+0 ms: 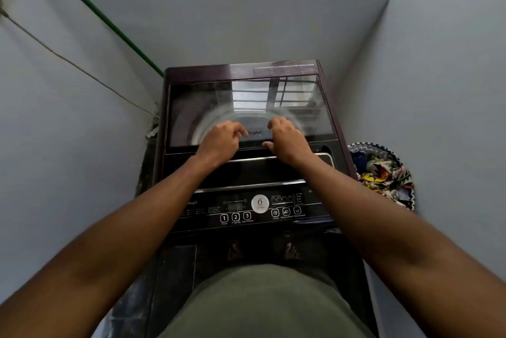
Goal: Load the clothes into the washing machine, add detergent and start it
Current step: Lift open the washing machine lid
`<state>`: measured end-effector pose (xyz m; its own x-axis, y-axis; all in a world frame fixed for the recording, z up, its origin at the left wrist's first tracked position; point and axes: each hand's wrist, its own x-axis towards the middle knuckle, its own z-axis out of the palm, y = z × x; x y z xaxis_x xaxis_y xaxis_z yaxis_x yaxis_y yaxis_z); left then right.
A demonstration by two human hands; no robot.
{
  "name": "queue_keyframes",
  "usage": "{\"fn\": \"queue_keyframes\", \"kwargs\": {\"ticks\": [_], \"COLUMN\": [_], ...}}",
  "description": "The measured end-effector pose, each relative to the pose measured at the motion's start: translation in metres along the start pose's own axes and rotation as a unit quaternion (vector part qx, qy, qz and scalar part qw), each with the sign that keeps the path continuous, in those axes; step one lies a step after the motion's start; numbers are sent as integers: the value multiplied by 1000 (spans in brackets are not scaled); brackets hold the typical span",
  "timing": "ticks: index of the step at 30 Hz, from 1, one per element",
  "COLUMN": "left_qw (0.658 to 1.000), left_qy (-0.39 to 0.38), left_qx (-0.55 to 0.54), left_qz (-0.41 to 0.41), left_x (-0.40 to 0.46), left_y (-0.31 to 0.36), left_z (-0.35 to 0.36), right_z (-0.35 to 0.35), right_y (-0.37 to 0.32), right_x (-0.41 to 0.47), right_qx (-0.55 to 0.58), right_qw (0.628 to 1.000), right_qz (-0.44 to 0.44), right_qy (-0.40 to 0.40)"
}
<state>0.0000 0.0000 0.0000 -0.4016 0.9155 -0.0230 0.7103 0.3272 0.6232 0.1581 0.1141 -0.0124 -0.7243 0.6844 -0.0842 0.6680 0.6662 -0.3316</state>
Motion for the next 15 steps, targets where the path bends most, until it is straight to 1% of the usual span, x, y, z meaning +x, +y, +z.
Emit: {"fn": "queue_keyframes", "kwargs": {"ticks": [2,4,5,7,11,15], "left_qw": [998,994,993,994,997,997], "left_qy": [-57,-109,-119,-108,-60,-51], "left_qx": [-1,9,13,20,39,58], "left_qz": [4,2,6,7,-6,-17], "left_x": [-4,-15,-20,-28,-40,-45], "left_y": [-5,-11,-13,-19,-19,-13], "left_z": [1,8,11,19,29,38], "right_z": [1,6,8,9,11,19], "right_y": [-1,1,3,3,3,8], "right_x": [-3,-7,-8,-9,-10,-17], "right_qx": [20,3,-4,-11,-16,-6], "right_qw": [999,998,998,998,997,996], "right_qz": [14,8,2,-6,-5,-6], "right_qy": [-48,-66,-62,-59,-74,-84]}}
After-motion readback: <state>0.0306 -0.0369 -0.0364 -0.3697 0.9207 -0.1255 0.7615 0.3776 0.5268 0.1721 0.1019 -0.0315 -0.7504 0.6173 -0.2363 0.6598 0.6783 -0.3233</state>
